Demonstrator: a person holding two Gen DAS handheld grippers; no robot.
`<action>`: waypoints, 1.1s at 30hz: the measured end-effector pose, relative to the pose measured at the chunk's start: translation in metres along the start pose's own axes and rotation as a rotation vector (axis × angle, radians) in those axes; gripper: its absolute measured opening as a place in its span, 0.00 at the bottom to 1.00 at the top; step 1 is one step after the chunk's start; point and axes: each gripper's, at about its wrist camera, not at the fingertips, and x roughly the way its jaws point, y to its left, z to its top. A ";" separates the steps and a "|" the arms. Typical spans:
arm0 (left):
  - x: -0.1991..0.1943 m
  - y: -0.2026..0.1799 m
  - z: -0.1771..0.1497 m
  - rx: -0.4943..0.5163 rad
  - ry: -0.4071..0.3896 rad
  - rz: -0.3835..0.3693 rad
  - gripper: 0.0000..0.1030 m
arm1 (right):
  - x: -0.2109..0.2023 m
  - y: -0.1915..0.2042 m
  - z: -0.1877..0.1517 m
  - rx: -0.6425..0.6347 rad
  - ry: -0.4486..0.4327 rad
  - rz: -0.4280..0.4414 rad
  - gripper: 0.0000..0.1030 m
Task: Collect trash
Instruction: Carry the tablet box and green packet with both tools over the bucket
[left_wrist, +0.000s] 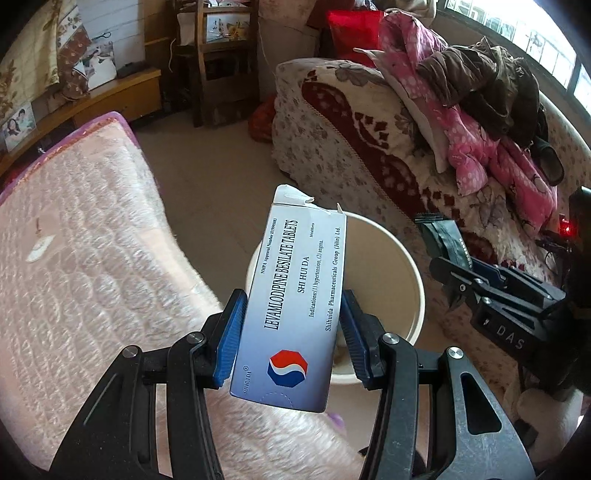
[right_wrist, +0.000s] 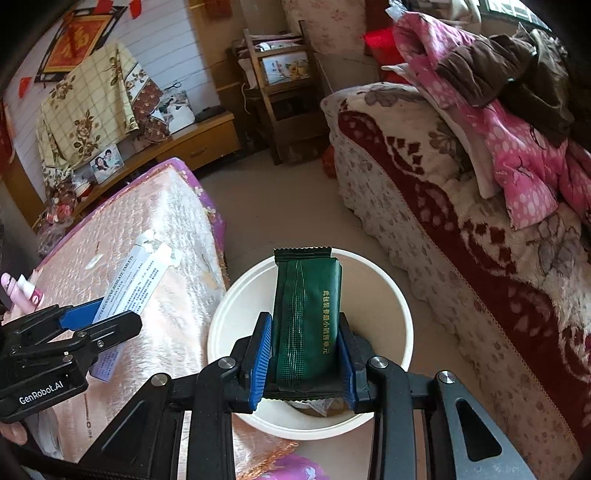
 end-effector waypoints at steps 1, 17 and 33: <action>0.002 -0.002 0.002 0.000 0.000 -0.004 0.47 | 0.001 -0.003 0.001 0.001 -0.001 -0.006 0.30; 0.033 -0.002 0.010 -0.034 0.032 -0.006 0.47 | 0.030 -0.021 0.000 0.048 0.026 0.000 0.30; 0.048 0.002 0.007 -0.051 0.048 -0.020 0.48 | 0.048 -0.024 0.001 0.060 0.053 -0.009 0.30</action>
